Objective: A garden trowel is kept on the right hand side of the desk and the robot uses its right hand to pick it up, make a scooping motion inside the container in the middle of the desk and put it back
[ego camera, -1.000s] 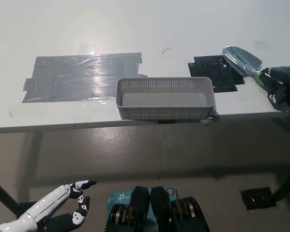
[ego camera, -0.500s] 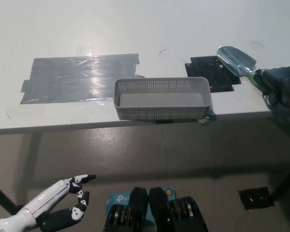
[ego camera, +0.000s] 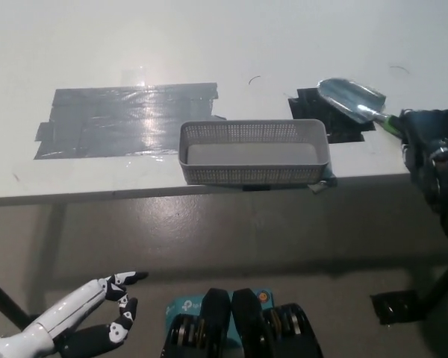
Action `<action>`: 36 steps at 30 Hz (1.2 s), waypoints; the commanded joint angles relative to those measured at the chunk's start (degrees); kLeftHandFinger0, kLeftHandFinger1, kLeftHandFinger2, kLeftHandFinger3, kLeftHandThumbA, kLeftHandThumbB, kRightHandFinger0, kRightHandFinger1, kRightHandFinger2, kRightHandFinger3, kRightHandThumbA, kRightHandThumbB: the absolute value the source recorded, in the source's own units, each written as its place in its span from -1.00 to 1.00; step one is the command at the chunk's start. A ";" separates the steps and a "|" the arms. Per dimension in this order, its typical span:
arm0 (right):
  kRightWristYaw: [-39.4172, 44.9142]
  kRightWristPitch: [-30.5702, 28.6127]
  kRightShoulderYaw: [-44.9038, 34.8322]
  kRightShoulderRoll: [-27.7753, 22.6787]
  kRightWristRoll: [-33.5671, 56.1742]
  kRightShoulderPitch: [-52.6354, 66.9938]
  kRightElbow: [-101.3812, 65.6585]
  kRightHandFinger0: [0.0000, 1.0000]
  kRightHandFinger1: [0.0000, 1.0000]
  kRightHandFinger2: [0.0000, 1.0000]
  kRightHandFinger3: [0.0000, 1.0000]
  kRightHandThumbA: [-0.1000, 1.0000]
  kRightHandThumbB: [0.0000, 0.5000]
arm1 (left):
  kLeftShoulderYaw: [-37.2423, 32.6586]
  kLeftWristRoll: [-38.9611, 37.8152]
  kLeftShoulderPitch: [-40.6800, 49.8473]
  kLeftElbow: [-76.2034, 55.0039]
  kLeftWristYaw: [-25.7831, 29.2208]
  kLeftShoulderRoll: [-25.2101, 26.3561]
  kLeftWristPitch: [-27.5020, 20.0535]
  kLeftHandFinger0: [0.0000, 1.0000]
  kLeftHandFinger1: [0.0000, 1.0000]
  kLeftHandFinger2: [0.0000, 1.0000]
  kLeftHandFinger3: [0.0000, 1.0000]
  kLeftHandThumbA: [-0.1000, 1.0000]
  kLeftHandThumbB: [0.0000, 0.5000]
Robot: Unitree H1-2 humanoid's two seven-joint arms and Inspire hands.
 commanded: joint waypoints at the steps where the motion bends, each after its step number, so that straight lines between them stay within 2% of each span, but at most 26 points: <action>1: -8.03 -7.46 -3.65 5.81 6.16 9.36 1.85 -0.34 0.00 0.36 0.48 -1.00 -1.00 | -0.22 0.53 -0.45 -2.17 -0.97 1.79 -0.94 1.00 1.00 1.00 1.00 1.00 0.09; 3: -9.06 -7.95 -5.46 6.41 6.59 9.66 2.52 -0.34 -0.08 0.20 0.53 -0.98 -1.00 | -0.50 1.03 -0.59 -2.44 -1.19 2.02 0.05 1.00 1.00 1.00 1.00 1.00 0.09; 4: -10.82 -8.21 -6.86 7.02 7.08 10.10 2.91 -0.97 -0.96 -0.69 -0.06 -1.00 -1.00 | -0.53 0.85 -0.67 -2.12 -1.20 1.92 -0.21 1.00 1.00 1.00 1.00 1.00 0.12; 7: -11.71 -9.33 -8.81 7.37 7.56 10.70 3.04 -1.00 -0.83 -0.55 0.08 -1.00 -1.00 | -0.67 0.99 -0.63 -1.77 -1.10 2.07 -1.24 1.00 1.00 1.00 1.00 1.00 0.08; 9: -11.78 -8.44 -9.40 7.51 7.38 10.91 2.94 -0.86 -0.69 -0.44 0.41 -1.00 -1.00 | -0.77 0.98 -0.70 -1.41 -1.01 2.03 -1.76 1.00 1.00 1.00 1.00 1.00 0.07; 10: -11.99 -9.30 -9.53 7.43 7.46 11.17 2.47 -0.51 -0.33 -0.11 0.42 -1.00 -1.00 | -0.73 0.87 -0.64 -2.09 -1.14 2.12 -0.94 1.00 1.00 1.00 1.00 1.00 0.03; 11: -12.25 -9.50 -9.68 7.43 7.60 11.24 2.70 -0.82 -0.65 -0.40 0.24 -1.00 -1.00 | -0.80 0.77 -0.71 -1.98 -1.27 2.15 -0.51 1.00 1.00 1.00 1.00 1.00 0.09; 12: -12.51 -9.53 -9.57 7.33 7.45 11.48 2.73 -0.97 -0.93 -0.72 0.35 -1.00 -1.00 | -0.91 0.97 -0.71 -1.89 -1.16 2.12 -0.81 1.00 1.00 1.00 1.00 1.00 0.11; 13: -12.70 -9.55 -9.52 7.33 7.45 11.68 2.75 -1.00 -1.00 -0.84 0.38 -1.00 -1.00 | -0.97 1.07 -0.72 -1.88 -1.15 2.18 -0.94 1.00 1.00 1.00 1.00 1.00 0.10; 14: -12.44 -9.51 -8.78 6.94 6.83 11.89 2.62 -1.00 -1.00 -0.93 0.09 -1.00 -1.00 | -1.07 1.16 -0.71 -1.59 -1.06 2.23 -1.36 1.00 1.00 0.99 1.00 1.00 0.09; 15: -12.21 -9.41 -8.51 6.74 6.69 11.95 2.40 -1.00 -1.00 -0.96 0.02 -1.00 -1.00 | -1.12 1.19 -0.85 -1.60 -1.09 2.31 -1.36 1.00 1.00 0.99 1.00 1.00 0.08; 16: -12.14 -9.38 -8.40 6.69 6.68 11.98 2.32 -1.00 -1.00 -0.97 0.00 -1.00 -1.00 | -1.14 1.18 -0.88 -1.63 -1.07 2.37 -1.34 1.00 1.00 0.99 1.00 1.00 0.08; 18: -12.03 -10.60 -8.08 6.13 6.79 11.95 2.25 -1.00 -0.92 -0.81 -0.50 -1.00 -1.00 | -1.28 1.28 -0.97 -1.94 -1.14 2.52 -0.62 1.00 1.00 0.99 1.00 1.00 0.10; 19: -11.94 -10.88 -7.85 6.00 6.81 11.86 2.35 -1.00 -0.82 -0.57 -0.55 -1.00 -1.00 | -1.33 1.30 -1.00 -1.92 -1.13 2.56 -0.55 1.00 1.00 0.99 1.00 1.00 0.10; 20: -12.26 -11.92 -6.18 5.02 5.12 11.36 2.05 -0.88 -0.59 -0.32 -0.23 -1.00 -0.99 | -1.17 1.22 -1.06 -1.88 -1.03 2.58 -0.60 1.00 1.00 0.97 1.00 1.00 0.10; 21: -12.48 -12.04 -5.39 4.72 4.48 11.20 1.89 -0.99 -0.60 -0.27 -0.27 -1.00 -1.00 | -1.15 1.19 -1.15 -1.94 -1.08 2.70 -0.47 1.00 1.00 0.97 1.00 1.00 0.09; 24: -11.34 -11.86 -3.64 3.54 4.35 10.76 0.56 -1.00 -0.66 -0.19 -0.86 -1.00 -1.00 | -1.32 1.00 -1.44 -1.70 -1.32 2.95 -0.20 1.00 0.99 0.95 1.00 1.00 0.09; 27: -9.36 -12.75 -2.10 1.33 4.43 10.03 -2.71 -1.00 -0.52 0.07 -0.90 -1.00 -1.00 | -1.54 1.17 -1.51 -2.04 -1.31 3.25 0.21 1.00 0.99 0.95 1.00 1.00 0.09; 29: -7.68 -13.39 -0.73 -0.77 3.84 8.92 -5.05 -1.00 -0.57 -0.01 -0.87 -1.00 -1.00 | -1.73 1.60 -1.79 -1.80 -1.31 3.56 0.02 1.00 0.98 0.95 1.00 1.00 0.19; 30: -6.84 -14.26 -0.06 -1.94 3.70 8.13 -5.77 -1.00 -0.60 -0.03 -0.46 -1.00 -0.93 | -1.73 1.65 -1.85 -1.91 -1.37 3.78 0.08 1.00 0.98 0.95 1.00 1.00 0.14; 31: -5.03 -13.51 0.52 -3.40 3.35 7.53 -8.18 -1.00 -0.68 -0.13 -0.57 -1.00 -1.00 | -1.72 1.76 -1.86 -2.18 -1.41 3.98 0.23 1.00 0.97 0.95 1.00 1.00 0.11; 32: -3.76 -14.22 0.76 -5.01 3.69 6.97 -10.10 -0.99 -0.62 -0.15 -0.17 -1.00 -1.00 | -1.64 1.69 -1.74 -2.17 -1.32 4.02 -0.02 1.00 0.95 0.94 1.00 1.00 0.06; 33: -2.65 -14.91 0.79 -6.28 4.15 6.38 -11.46 -1.00 -0.75 -0.35 -0.28 -1.00 -1.00 | -1.66 1.80 -1.70 -2.14 -1.32 4.10 0.16 1.00 0.95 0.94 1.00 1.00 0.15; 34: -0.43 -15.95 0.55 -8.43 5.14 5.26 -13.77 -1.00 -0.95 -0.58 -0.61 -1.00 -1.00 | -1.67 1.90 -1.70 -2.13 -1.36 4.18 0.67 1.00 0.96 0.95 1.00 1.00 0.19; 35: 1.13 -16.36 0.23 -9.66 5.90 4.58 -15.09 -1.00 -0.98 -0.58 -0.79 -1.00 -1.00 | -1.72 1.89 -1.64 -2.24 -1.41 4.16 1.08 1.00 0.97 0.95 1.00 1.00 0.23; 36: 1.80 -16.73 0.21 -10.30 6.12 4.12 -15.70 -1.00 -0.81 -0.31 -0.79 -1.00 -1.00 | -1.77 2.02 -1.49 -2.29 -1.44 4.24 1.18 1.00 0.97 0.96 1.00 1.00 0.24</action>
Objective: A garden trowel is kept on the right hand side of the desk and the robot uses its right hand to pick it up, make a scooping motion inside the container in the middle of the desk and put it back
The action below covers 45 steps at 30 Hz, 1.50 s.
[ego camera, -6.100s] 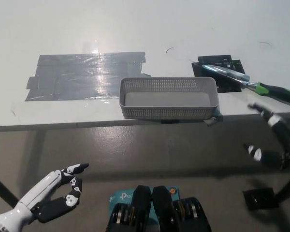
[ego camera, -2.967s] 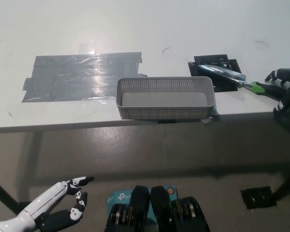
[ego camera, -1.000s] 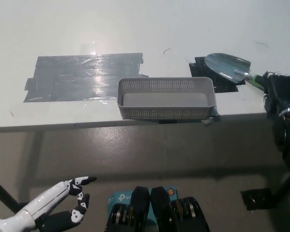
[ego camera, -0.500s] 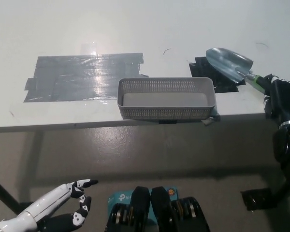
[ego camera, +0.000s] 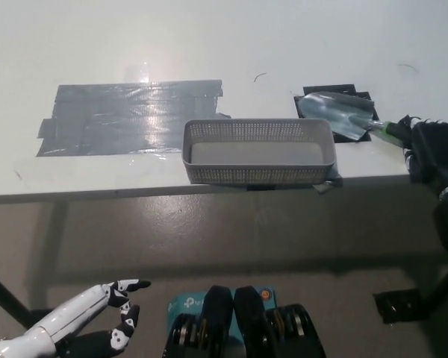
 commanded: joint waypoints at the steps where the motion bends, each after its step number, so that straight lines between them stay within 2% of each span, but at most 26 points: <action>1: 14.26 -6.36 0.72 -6.23 2.26 -3.32 -7.07 -0.98 -0.66 -0.16 -0.60 -1.00 -1.00 | 0.40 0.87 -0.81 -1.92 -1.46 2.50 1.18 1.00 0.98 0.98 1.00 1.00 0.26; 2: 14.43 -6.87 0.39 -6.97 2.47 -4.03 -7.60 -1.00 -0.66 -0.20 -0.60 -1.00 -1.00 | 0.39 1.01 -0.56 -1.96 -1.49 2.66 1.29 1.00 0.98 0.99 1.00 1.00 0.25; 3: 15.36 -6.29 0.11 -7.59 2.51 -4.65 -7.97 -1.00 -0.76 -0.31 -0.78 -1.00 -1.00 | 0.23 1.25 -0.51 -1.87 -1.49 2.69 1.19 1.00 0.98 0.99 1.00 1.00 0.27; 5: 17.49 -5.25 -0.53 -8.34 3.06 -5.23 -8.63 -1.00 -0.60 0.02 -0.75 -1.00 -1.00 | 0.06 1.44 -0.24 -1.92 -1.54 2.80 1.48 1.00 0.99 0.98 1.00 1.00 0.26; 6: 17.99 -4.60 -1.16 -9.07 3.09 -5.29 -10.23 -1.00 -0.55 0.00 0.21 -1.00 -1.00 | 0.06 1.43 -0.11 -2.11 -1.55 2.96 1.10 1.00 0.95 0.96 1.00 1.00 0.18; 7: 17.61 -4.67 -1.60 -9.33 3.07 -5.55 -10.35 -1.00 -0.75 -0.30 -0.04 -1.00 -1.00 | -0.05 1.64 -0.03 -2.07 -1.47 2.92 1.06 1.00 0.95 0.95 1.00 1.00 0.23; 8: 17.29 -5.05 -1.95 -9.43 3.12 -5.66 -10.32 -1.00 -0.84 -0.39 -0.15 -1.00 -1.00 | -0.09 1.74 -0.03 -2.10 -1.46 2.92 1.40 1.00 0.95 0.95 1.00 1.00 0.25; 9: 17.39 -5.47 -2.09 -9.48 3.11 -5.57 -10.18 -1.00 -0.90 -0.48 -0.57 -1.00 -1.00 | -0.10 1.76 0.58 -2.11 -1.32 2.98 0.91 1.00 0.95 0.95 1.00 1.00 0.21; 10: 18.10 -4.81 -2.64 -9.66 3.39 -5.53 -10.69 -1.00 -0.73 -0.19 -0.79 -1.00 -1.00 | 0.02 1.72 0.99 -2.15 -1.14 2.89 0.72 1.00 0.95 0.95 1.00 1.00 0.21; 13: 18.19 -4.20 -3.49 -10.01 2.37 -5.53 -11.57 -1.00 -0.52 0.09 -0.73 -1.00 -1.00 | 0.37 1.09 1.72 -1.59 -0.82 2.38 -0.05 1.00 0.94 0.94 1.00 1.00 0.18; 15: 18.22 -3.71 -4.84 -10.01 2.99 -5.78 -11.66 -1.00 -0.55 0.08 -0.56 -1.00 -1.00 | 0.43 1.22 1.96 -1.98 -0.79 2.39 0.12 1.00 0.94 0.94 1.00 1.00 0.11; 19: 18.12 -1.79 -6.41 -10.26 2.11 -6.35 -11.07 -1.00 -0.48 0.13 -0.30 -1.00 -1.00 | 0.13 1.57 1.96 -1.46 -0.77 2.17 -0.31 1.00 0.90 0.93 1.00 1.00 0.22; 21: 17.69 -1.05 -7.40 -10.12 2.01 -6.75 -10.67 -1.00 -0.57 -0.01 -0.33 -1.00 -1.00 | 0.17 1.39 2.18 -1.49 -0.77 2.02 -0.30 1.00 0.90 0.92 1.00 1.00 0.23; 25: 18.52 1.16 -8.67 -10.09 1.39 -8.42 -9.63 -1.00 -0.70 -0.18 -0.67 -1.00 -1.00 | 0.02 1.53 2.22 -1.04 -0.71 1.76 -0.12 1.00 0.96 0.96 1.00 1.00 0.27; 29: 18.35 -0.39 -9.85 -10.29 1.87 -8.93 -11.02 -1.00 -0.99 -0.56 -0.97 -1.00 -1.00 | 0.18 1.43 2.17 -1.10 -0.68 1.66 0.09 1.00 0.94 0.95 1.00 1.00 0.25; 32: 18.03 -2.38 -9.00 -10.85 0.38 -9.15 -11.51 -1.00 -0.91 -0.44 -1.00 -1.00 -1.00 | 0.07 1.37 1.97 -0.79 -0.77 1.60 -0.06 1.00 0.94 0.96 1.00 1.00 0.25; 33: 18.89 -2.32 -8.98 -11.16 0.37 -8.88 -12.94 -1.00 -0.93 -0.53 -0.87 -1.00 -1.00 | 0.10 1.34 2.00 -0.92 -0.77 1.57 0.25 1.00 0.95 0.98 1.00 1.00 0.26; 34: 19.02 -2.49 -8.92 -11.18 0.32 -8.96 -12.92 -1.00 -1.00 -0.71 -0.90 -1.00 -1.00 | 0.10 1.45 1.90 -0.91 -0.77 1.60 0.44 1.00 0.95 0.98 1.00 1.00 0.27; 35: 20.23 -1.79 -8.88 -11.51 0.03 -8.50 -15.27 -1.00 -1.00 -0.71 -0.49 -1.00 -1.00 | 0.05 1.59 1.90 -0.80 -0.78 1.71 0.24 1.00 0.96 0.97 1.00 1.00 0.23; 36: 20.64 -1.58 -8.96 -11.67 -0.09 -8.19 -16.50 -1.00 -1.00 -0.84 -0.43 -1.00 -1.00 | 0.05 1.57 1.92 -0.71 -0.82 1.77 0.08 1.00 0.96 0.98 1.00 1.00 0.24; 37: 21.17 -1.33 -9.14 -11.75 0.06 -7.89 -17.62 -1.00 -1.00 -0.99 -0.56 -1.00 -1.00 | 0.04 1.68 1.86 -0.90 -0.86 1.84 0.24 1.00 0.96 0.97 1.00 1.00 0.21; 39: 21.14 -3.08 -8.99 -12.40 -0.26 -7.27 -20.16 -1.00 -0.96 -0.84 -0.23 -1.00 -1.00 | 0.16 1.52 1.77 -0.78 -0.89 1.87 0.00 1.00 0.96 0.98 1.00 1.00 0.22; 41: 22.50 -2.31 -9.37 -12.61 0.06 -6.73 -22.63 -1.00 -1.00 -0.88 -0.06 -1.00 -1.00 | 0.21 1.52 1.78 -0.83 -0.86 1.81 0.08 1.00 0.96 0.98 1.00 1.00 0.24; 42: 23.49 -1.66 -9.31 -12.69 -0.12 -6.78 -23.72 -1.00 -0.92 -0.74 0.11 -1.00 -1.00 | 0.43 0.99 1.48 -0.81 -1.06 1.73 1.03 1.00 1.00 1.00 1.00 1.00 0.26; 44: 25.20 -0.92 -9.37 -12.95 -0.15 -6.49 -25.79 -1.00 -0.96 -0.68 0.11 -1.00 -1.00 | 0.44 0.99 1.42 -0.62 -0.98 1.74 0.27 1.00 0.97 1.00 1.00 1.00 0.22; 45: 27.10 -0.17 -8.99 -13.36 -0.57 -6.40 -27.36 -0.70 -0.62 -0.31 0.23 -1.00 -1.00 | 0.40 1.23 1.30 -0.60 -1.00 1.90 0.20 1.00 0.98 1.00 1.00 1.00 0.23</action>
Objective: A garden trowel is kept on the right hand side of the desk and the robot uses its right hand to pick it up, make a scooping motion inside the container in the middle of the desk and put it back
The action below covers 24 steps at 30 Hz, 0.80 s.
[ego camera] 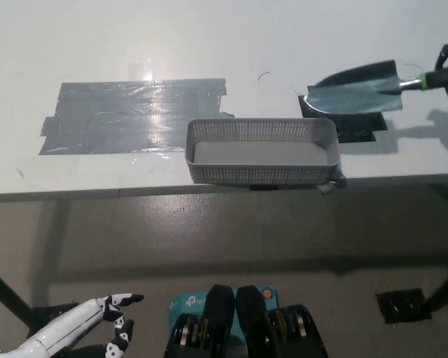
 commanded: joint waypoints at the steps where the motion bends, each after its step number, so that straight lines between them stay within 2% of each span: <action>1: 6.60 1.88 -0.67 -3.21 -0.66 -1.63 -6.75 -0.68 -0.54 -0.22 0.20 -1.00 -1.00 | 0.64 0.08 -0.98 -0.34 -0.59 1.10 -0.29 1.00 0.98 1.00 1.00 1.00 0.25; 2: 7.75 2.31 -0.62 -3.36 -0.86 -1.52 -7.61 -0.65 -0.52 -0.17 0.21 -1.00 -1.00 | 0.65 0.04 -1.00 -0.27 -0.59 1.10 -0.30 1.00 0.98 1.00 1.00 1.00 0.25; 3: 8.83 2.84 -0.75 -3.58 -0.81 -1.24 -8.59 -0.37 -0.27 0.01 0.33 -1.00 -1.00 | 0.68 -0.08 -1.02 -0.10 -0.60 1.08 -0.51 1.00 0.97 1.00 1.00 1.00 0.23; 4: 9.00 2.88 -0.84 -3.60 -0.81 -1.13 -8.90 -0.38 -0.29 -0.04 0.35 -1.00 -1.00 | 0.66 -0.04 -1.05 -0.09 -0.62 1.10 -0.46 1.00 0.97 1.00 1.00 1.00 0.26; 5: 9.01 2.66 -1.14 -3.56 -0.56 -0.87 -9.35 -0.53 -0.44 -0.16 0.34 -1.00 -0.95 | 0.65 -0.05 -1.11 -0.08 -0.66 1.14 -0.49 1.00 0.97 1.00 1.00 1.00 0.22; 6: 8.29 1.85 -1.35 -3.54 -0.50 -0.60 -9.24 -0.71 -0.57 -0.24 0.29 -1.00 -1.00 | 0.65 -0.06 -1.17 0.14 -0.59 1.03 -0.68 1.00 0.95 0.98 1.00 1.00 0.23; 7: 9.30 2.65 -1.44 -3.56 -0.59 -0.40 -10.27 -1.00 -0.93 -0.55 0.24 -1.00 -1.00 | 0.59 0.17 -1.20 0.22 -0.44 0.98 -0.94 1.00 0.91 0.95 1.00 1.00 0.23; 8: 9.72 2.94 -1.49 -3.50 -0.60 -0.41 -10.35 -1.00 -0.92 -0.53 0.26 -1.00 -1.00 | 0.60 0.14 -1.21 0.24 -0.45 0.97 -0.93 1.00 0.91 0.95 1.00 1.00 0.24; 9: 10.52 3.20 -1.25 -3.54 -0.92 -0.57 -10.30 -0.66 -0.53 -0.18 0.36 -1.00 -1.00 | 0.68 -0.15 -1.24 0.21 -0.55 0.91 -0.66 1.00 0.91 0.95 1.00 1.00 0.24; 10: 10.55 3.16 -1.38 -3.63 -1.01 -0.55 -10.37 -0.76 -0.66 -0.30 0.34 -1.00 -1.00 | 0.57 -0.10 -1.47 0.17 -0.61 0.85 -0.50 1.00 0.91 0.95 1.00 1.00 0.27; 13: 11.37 3.81 -0.37 -3.78 -3.52 -1.31 -9.93 -0.97 -0.78 -0.32 0.32 -1.00 -1.00 | 0.35 0.19 -1.97 0.24 -0.66 0.91 -0.87 1.00 0.93 0.96 1.00 1.00 0.28; 14: 11.59 3.99 -0.15 -3.84 -4.07 -1.51 -9.75 -0.83 -0.60 -0.15 0.36 -1.00 -1.00 | 0.32 0.15 -2.11 0.12 -0.74 0.97 -0.81 1.00 0.93 0.97 1.00 1.00 0.27; 15: 12.15 4.46 0.12 -3.85 -4.69 -1.73 -9.60 -0.76 -0.53 -0.06 0.40 -1.00 -1.00 | 0.31 0.18 -2.21 0.04 -0.82 1.09 -0.70 1.00 0.93 0.97 1.00 1.00 0.27; 16: 12.59 5.00 0.38 -3.88 -5.64 -1.98 -9.73 -0.84 -0.61 -0.14 0.36 -1.00 -1.00 | 0.17 0.43 -2.34 -0.12 -0.86 1.09 -0.25 1.00 0.93 0.97 1.00 1.00 0.27; 18: 13.23 5.32 0.86 -3.98 -6.88 -2.30 -9.79 -0.86 -0.63 -0.18 0.35 -1.00 -1.00 | 0.16 0.26 -2.35 -0.26 -0.93 1.07 -0.09 1.00 0.94 0.97 1.00 1.00 0.24; 19: 14.97 7.32 1.93 -3.84 -9.22 -3.28 -9.08 -0.42 -0.27 0.05 0.45 -0.99 -1.00 | -0.03 0.38 -2.42 -0.51 -1.24 1.27 0.94 1.00 0.98 0.99 1.00 1.00 0.29; 20: 15.57 7.95 2.37 -3.95 -10.49 -3.49 -9.02 -0.31 -0.16 0.11 0.49 -0.99 -1.00 | -0.09 0.41 -2.47 -0.60 -1.27 1.25 1.07 1.00 0.97 0.99 1.00 1.00 0.29; 21: 15.72 8.10 2.35 -4.00 -10.55 -3.52 -8.97 0.12 0.19 0.36 0.60 -1.00 -1.00 | -0.16 0.41 -2.47 -0.58 -1.26 1.19 0.85 1.00 0.97 0.99 1.00 1.00 0.26; 22: 15.89 8.37 2.36 -3.98 -10.64 -3.68 -8.83 0.37 0.37 0.50 0.66 -1.00 -1.00 | -0.18 0.36 -2.54 -0.45 -1.25 1.19 0.44 1.00 0.96 0.98 1.00 1.00 0.25; 23: 16.94 9.96 2.40 -3.47 -11.20 -4.59 -8.10 -0.20 -0.02 0.28 0.62 -0.99 -1.00 | -0.34 0.57 -2.76 -0.48 -1.41 1.31 0.72 1.00 0.95 0.97 1.00 1.00 0.27; 24: 18.38 11.10 2.55 -3.26 -11.73 -5.22 -7.98 -0.45 -0.15 0.16 0.60 -0.91 -1.00 | -0.26 0.20 -2.92 -0.34 -1.51 1.18 0.58 1.00 0.95 0.98 1.00 1.00 0.23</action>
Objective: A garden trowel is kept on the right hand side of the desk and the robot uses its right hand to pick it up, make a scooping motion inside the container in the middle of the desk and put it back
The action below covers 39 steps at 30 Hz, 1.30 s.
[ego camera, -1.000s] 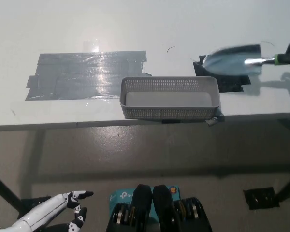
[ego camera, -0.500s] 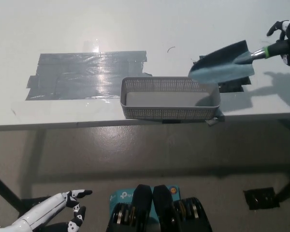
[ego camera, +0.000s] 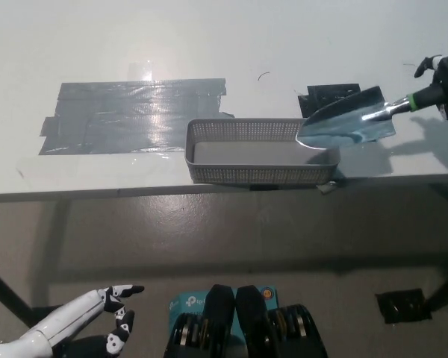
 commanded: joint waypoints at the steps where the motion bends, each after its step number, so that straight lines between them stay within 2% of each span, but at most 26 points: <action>1: 3.85 4.91 -0.30 -1.69 -4.73 -6.12 0.04 -0.35 -0.05 0.22 0.55 -0.90 -1.00 | 0.08 0.08 -1.05 -1.33 -1.13 1.10 0.60 1.00 0.95 0.98 1.00 1.00 0.24; 3: 5.72 6.18 0.81 -1.03 -6.64 -7.66 1.11 -0.74 -0.45 -0.12 0.45 -0.85 -1.00 | 0.29 -0.39 -0.93 -1.37 -1.13 0.97 0.31 1.00 0.96 0.99 1.00 1.00 0.18; 4: 7.21 7.03 1.49 -0.96 -7.70 -8.13 1.12 -0.63 -0.32 -0.01 0.48 -0.71 -1.00 | 0.17 -0.22 -0.97 -1.55 -1.28 1.12 0.50 1.00 0.96 0.99 1.00 1.00 0.18; 5: 7.92 7.46 1.81 -0.92 -8.20 -8.34 1.14 -0.63 -0.32 -0.04 0.49 -0.64 -1.00 | 0.11 -0.13 -0.97 -1.67 -1.35 1.17 0.61 1.00 0.96 0.99 1.00 1.00 0.18; 6: 10.33 8.50 3.21 -0.91 -10.58 -9.30 0.46 -0.70 -0.37 -0.06 0.51 -0.49 -1.00 | -0.01 0.08 -1.05 -1.32 -1.26 1.08 0.25 1.00 0.96 0.99 1.00 1.00 0.22; 7: 10.45 8.90 3.67 -0.77 -11.40 -9.57 0.41 -1.00 -0.69 -0.34 0.44 -0.54 -1.00 | -0.26 0.53 -1.18 -1.50 -1.32 1.15 0.50 1.00 0.93 0.98 1.00 1.00 0.26; 9: 12.77 10.47 4.50 -0.52 -12.64 -10.24 0.19 -1.00 -0.77 -0.41 0.48 -0.52 -1.00 | -0.36 0.52 -1.22 -1.95 -1.49 1.13 1.49 1.00 0.95 0.99 1.00 1.00 0.27; 11: 16.39 11.63 5.76 -0.28 -14.68 -11.45 -0.61 -0.74 -0.44 -0.07 0.69 -0.52 -1.00 | -0.46 0.62 -1.28 -2.02 -1.42 0.97 1.43 1.00 0.93 0.98 1.00 1.00 0.30; 12: 17.01 11.87 5.93 -0.29 -15.12 -11.58 -0.95 -0.73 -0.44 -0.06 0.72 -0.51 -1.00 | -0.48 0.69 -1.34 -1.97 -1.41 0.93 1.34 1.00 0.92 0.97 1.00 1.00 0.29; 13: 17.72 12.02 6.13 -0.27 -15.49 -12.04 -1.31 -0.44 -0.09 0.23 0.75 -0.46 -0.96 | -0.56 0.66 -1.66 -1.99 -1.55 0.91 1.61 1.00 0.92 0.96 1.00 1.00 0.29; 14: 18.81 12.30 6.42 -0.10 -16.06 -12.64 -1.93 -0.29 0.06 0.34 0.76 -0.42 -1.00 | -0.56 0.53 -1.97 -2.11 -1.76 1.03 1.98 1.00 0.92 0.97 1.00 1.00 0.29; 16: 18.91 12.96 6.38 0.43 -17.25 -13.00 -2.73 -0.22 0.12 0.41 0.81 -0.36 -1.00 | -0.72 0.90 -2.27 -2.05 -1.84 1.28 1.87 1.00 0.91 0.96 1.00 1.00 0.30; 18: 20.20 13.25 6.55 0.84 -19.04 -13.57 -4.99 -0.40 -0.04 0.31 0.84 -0.18 -1.00 | -0.41 0.19 -2.71 -2.13 -1.96 1.08 2.24 1.00 0.92 0.97 1.00 1.00 0.27; 21: 22.31 11.51 6.72 1.23 -20.02 -14.39 -8.65 -0.98 -0.71 -0.28 0.69 -0.31 -1.00 | -0.19 0.00 -3.37 -1.97 -1.93 1.01 2.03 1.00 0.92 0.97 1.00 1.00 0.20; 23: 23.21 11.27 6.54 1.48 -20.84 -14.40 -10.21 -1.00 -0.96 -0.59 0.51 -0.36 -1.00 | -0.17 0.03 -3.77 -1.90 -2.18 0.99 2.29 1.00 0.94 0.98 1.00 1.00 0.25; 24: 23.81 10.89 6.80 1.59 -21.58 -14.52 -11.26 -1.00 -1.00 -0.68 0.47 -0.37 -1.00 | -0.24 0.28 -3.99 -1.89 -2.42 1.07 2.41 1.00 0.95 0.99 1.00 1.00 0.27; 25: 24.11 10.77 6.72 1.80 -22.15 -14.32 -12.57 -1.00 -1.00 -0.80 0.35 -0.54 -1.00 | -0.04 0.08 -3.97 -1.88 -2.58 1.01 2.41 1.00 0.95 1.00 1.00 1.00 0.26; 27: 23.55 9.38 6.33 1.63 -22.23 -13.65 -14.74 -1.00 -0.92 -0.61 0.37 -0.83 -1.00 | 0.00 0.16 -4.52 -1.69 -2.70 1.13 2.40 1.00 0.96 1.00 1.00 1.00 0.33; 29: 23.89 8.60 6.64 1.41 -23.71 -13.03 -16.31 -1.00 -1.00 -0.79 0.33 -0.89 -1.00 | -0.27 0.60 -5.10 -1.62 -2.72 1.45 2.11 1.00 0.91 0.96 1.00 1.00 0.33; 31: 26.58 8.32 6.87 1.34 -24.80 -13.00 -17.87 -1.00 -0.95 -0.61 0.43 -0.79 -1.00 | -0.32 0.62 -5.44 -1.26 -2.92 1.31 2.10 1.00 0.91 0.96 1.00 1.00 0.41; 33: 27.74 7.17 7.25 1.27 -25.80 -13.05 -18.76 -1.00 -1.00 -0.73 0.43 -0.73 -1.00 | -0.31 0.85 -5.87 -1.19 -3.52 1.19 2.41 1.00 0.95 1.00 1.00 1.00 0.41; 34: 26.14 6.56 7.03 1.32 -25.94 -12.56 -19.21 -1.00 -1.00 -0.93 0.31 -0.76 -1.00 | -0.31 1.33 -5.98 -1.33 -3.86 1.07 2.41 1.00 0.96 1.00 1.00 1.00 0.42; 35: 25.18 5.65 7.03 1.18 -26.02 -12.24 -19.62 -1.00 -1.00 -1.00 0.07 -0.82 -1.00 | -0.46 1.22 -6.18 -1.26 -3.62 0.95 2.41 1.00 0.95 1.00 1.00 1.00 0.40; 36: 23.83 4.79 7.24 1.26 -26.48 -11.58 -20.67 -1.00 -1.00 -0.99 -0.25 -0.71 -0.91 | -0.38 1.05 -6.30 -1.26 -3.59 0.72 2.41 1.00 0.94 0.99 1.00 1.00 0.39; 38: 21.82 3.66 7.00 1.32 -26.32 -10.66 -21.03 -1.00 -1.00 -0.71 -0.64 -0.73 -0.90 | -0.39 1.22 -6.63 -1.35 -3.91 0.70 2.41 1.00 0.93 0.98 1.00 1.00 0.38; 39: 20.59 3.37 6.75 1.44 -26.35 -10.16 -20.96 -1.00 -1.00 -0.51 -0.71 -0.74 -0.91 | -0.35 1.22 -6.80 -1.31 -4.03 0.74 2.41 1.00 0.93 0.98 1.00 1.00 0.38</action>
